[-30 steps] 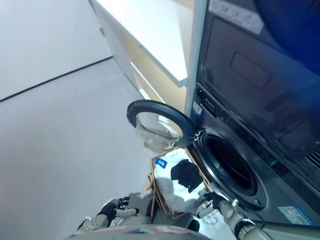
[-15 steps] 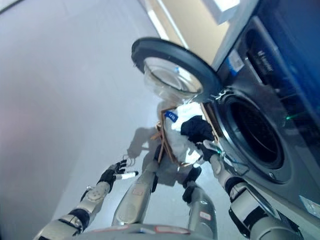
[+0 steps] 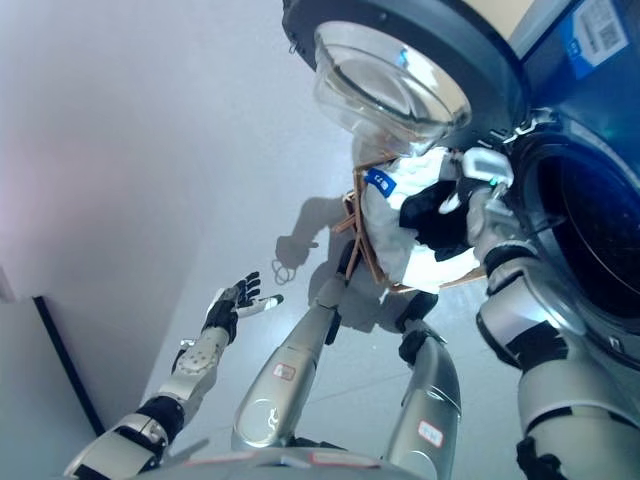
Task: Put the clothes in the basket into the washing machine.
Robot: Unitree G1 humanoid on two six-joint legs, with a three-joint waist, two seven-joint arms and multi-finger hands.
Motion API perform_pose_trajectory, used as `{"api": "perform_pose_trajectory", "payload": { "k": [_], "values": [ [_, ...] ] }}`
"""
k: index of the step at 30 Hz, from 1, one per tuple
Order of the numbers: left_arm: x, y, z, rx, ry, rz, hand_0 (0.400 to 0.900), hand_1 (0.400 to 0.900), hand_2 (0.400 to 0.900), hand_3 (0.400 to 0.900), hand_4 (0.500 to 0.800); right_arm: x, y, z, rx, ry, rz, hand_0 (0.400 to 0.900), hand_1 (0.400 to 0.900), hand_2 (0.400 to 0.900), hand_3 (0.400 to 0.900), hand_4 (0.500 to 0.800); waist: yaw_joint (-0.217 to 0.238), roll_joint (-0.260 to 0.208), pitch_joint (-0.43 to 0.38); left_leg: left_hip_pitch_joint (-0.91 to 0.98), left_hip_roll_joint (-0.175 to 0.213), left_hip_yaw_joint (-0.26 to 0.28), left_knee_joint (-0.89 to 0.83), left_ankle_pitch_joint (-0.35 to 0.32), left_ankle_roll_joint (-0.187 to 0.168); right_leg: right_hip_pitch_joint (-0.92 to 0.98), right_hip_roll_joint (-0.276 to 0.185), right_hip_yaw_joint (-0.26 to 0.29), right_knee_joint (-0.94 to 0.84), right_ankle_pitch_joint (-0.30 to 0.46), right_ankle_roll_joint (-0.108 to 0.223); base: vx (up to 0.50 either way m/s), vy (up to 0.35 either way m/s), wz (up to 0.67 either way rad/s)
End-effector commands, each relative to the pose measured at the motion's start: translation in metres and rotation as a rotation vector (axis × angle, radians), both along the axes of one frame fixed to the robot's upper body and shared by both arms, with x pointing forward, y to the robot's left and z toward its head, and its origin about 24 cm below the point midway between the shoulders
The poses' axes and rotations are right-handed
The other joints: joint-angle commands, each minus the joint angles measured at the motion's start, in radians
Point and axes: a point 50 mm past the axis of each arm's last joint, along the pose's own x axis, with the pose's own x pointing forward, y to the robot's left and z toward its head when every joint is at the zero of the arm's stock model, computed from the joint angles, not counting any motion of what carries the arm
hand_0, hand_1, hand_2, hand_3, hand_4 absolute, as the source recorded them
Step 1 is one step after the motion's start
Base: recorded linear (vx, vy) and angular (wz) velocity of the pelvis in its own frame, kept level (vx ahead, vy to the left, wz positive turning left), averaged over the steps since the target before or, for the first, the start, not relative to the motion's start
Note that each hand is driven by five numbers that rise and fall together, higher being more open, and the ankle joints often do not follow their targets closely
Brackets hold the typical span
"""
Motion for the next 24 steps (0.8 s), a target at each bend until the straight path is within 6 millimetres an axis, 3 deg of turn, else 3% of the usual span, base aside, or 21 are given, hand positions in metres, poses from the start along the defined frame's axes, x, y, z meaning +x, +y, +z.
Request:
{"api": "perform_pose_trajectory", "payload": {
  "k": [1, 4, 11, 19, 24],
  "values": [
    [-0.005, 0.008, 0.002, 0.000, -0.025, 0.030, 0.900, 0.900, 0.900, 0.900, 0.800, -0.004, -0.030, 0.052, -0.119, -0.132, -0.069, 0.900, 0.900, 0.900, 0.900, 0.800, 0.023, 0.078, -0.001, -0.073, -0.058, 0.059, 0.091, -0.095, -0.016, 0.062, 0.000, 0.029, -0.021, 0.063, 0.039, 0.01, 0.068, 0.04],
    [-0.006, -0.001, 0.000, -0.026, -0.017, 0.006, 0.900, 0.900, 0.900, 0.900, 0.800, -0.005, -0.037, 0.061, -0.121, -0.135, -0.091, 0.900, 0.900, 0.900, 0.900, 0.800, 0.029, 0.110, 0.008, -0.104, -0.074, 0.057, 0.111, -0.095, -0.008, 0.032, -0.011, 0.036, 0.008, 0.051, 0.038, 0.03, 0.062, 0.05],
    [-0.009, -0.001, -0.003, -0.037, -0.009, 0.030, 0.900, 0.900, 0.900, 0.900, 0.800, -0.008, -0.035, 0.037, -0.086, -0.097, -0.070, 0.900, 0.900, 0.900, 0.900, 0.800, 0.013, 0.119, 0.030, -0.140, -0.092, 0.054, 0.151, -0.103, -0.008, -0.008, -0.015, 0.056, 0.065, 0.024, 0.029, 0.00, 0.025, 0.06],
    [-0.003, -0.005, 0.001, -0.046, -0.032, 0.036, 0.900, 0.900, 0.900, 0.900, 0.800, -0.014, -0.046, 0.034, -0.099, -0.073, -0.114, 0.900, 0.900, 0.900, 0.900, 0.800, 0.007, 0.132, 0.032, -0.247, -0.115, 0.058, 0.247, -0.124, -0.013, -0.109, -0.042, 0.076, 0.181, -0.011, 0.019, -0.04, 0.034, 0.12],
    [0.004, -0.009, 0.009, -0.086, -0.075, 0.059, 0.900, 0.900, 0.900, 0.900, 0.800, -0.022, -0.057, 0.022, -0.119, -0.015, -0.151, 0.900, 0.900, 0.900, 0.900, 0.800, 0.001, 0.146, 0.035, -0.338, -0.135, 0.071, 0.360, -0.160, -0.005, -0.209, -0.072, 0.110, 0.319, -0.054, 0.007, -0.05, 0.050, 0.12]
  ]
}}
